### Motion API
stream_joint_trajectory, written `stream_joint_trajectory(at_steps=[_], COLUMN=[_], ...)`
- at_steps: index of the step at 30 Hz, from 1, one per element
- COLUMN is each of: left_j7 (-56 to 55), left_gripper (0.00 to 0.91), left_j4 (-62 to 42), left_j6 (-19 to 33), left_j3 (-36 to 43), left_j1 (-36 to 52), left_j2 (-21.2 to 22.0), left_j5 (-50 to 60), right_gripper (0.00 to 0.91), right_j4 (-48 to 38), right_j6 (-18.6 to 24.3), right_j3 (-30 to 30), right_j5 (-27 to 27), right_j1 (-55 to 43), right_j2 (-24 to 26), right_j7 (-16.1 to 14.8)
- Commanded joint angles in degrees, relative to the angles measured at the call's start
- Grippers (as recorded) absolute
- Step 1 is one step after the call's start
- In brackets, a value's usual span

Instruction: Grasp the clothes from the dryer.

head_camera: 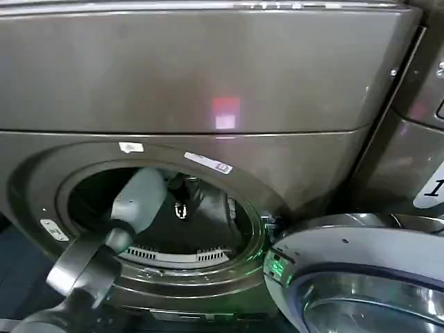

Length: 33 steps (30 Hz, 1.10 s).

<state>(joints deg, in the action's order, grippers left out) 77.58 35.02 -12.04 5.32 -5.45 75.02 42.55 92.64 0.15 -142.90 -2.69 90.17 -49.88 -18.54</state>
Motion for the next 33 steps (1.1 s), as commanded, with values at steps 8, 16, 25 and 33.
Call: stream_joint_trajectory(at_steps=[8, 16, 25, 33], left_j7=[-0.19, -0.22, -0.25, -0.26], left_gripper=[0.159, 0.114, 0.034, 0.023], left_j4=[1.50, 3.72, 4.20, 4.25], left_j6=[-0.75, -1.53, -1.74, -1.99], left_j3=[0.61, 2.03, 2.26, 2.40], left_j1=[-0.56, 0.29, 0.81, 1.04], left_j2=[-2.96, -4.30, -4.55, -4.09], left_j5=[-1.79, -4.21, -5.33, -5.63], right_gripper=[0.907, 0.907, 0.907, 0.907], right_j4=[0.66, 0.99, 1.09, 1.01], right_j6=[-0.05, -0.09, -0.05, 0.01], right_j3=[-0.18, -0.21, -0.20, 0.06], right_j5=[0.92, 1.18, 1.42, 1.42], right_j1=[0.31, 0.59, 0.74, 0.52], right_j2=[-0.12, -0.54, -0.69, -0.64], right_j7=[-0.11, -0.22, -0.30, -0.35])
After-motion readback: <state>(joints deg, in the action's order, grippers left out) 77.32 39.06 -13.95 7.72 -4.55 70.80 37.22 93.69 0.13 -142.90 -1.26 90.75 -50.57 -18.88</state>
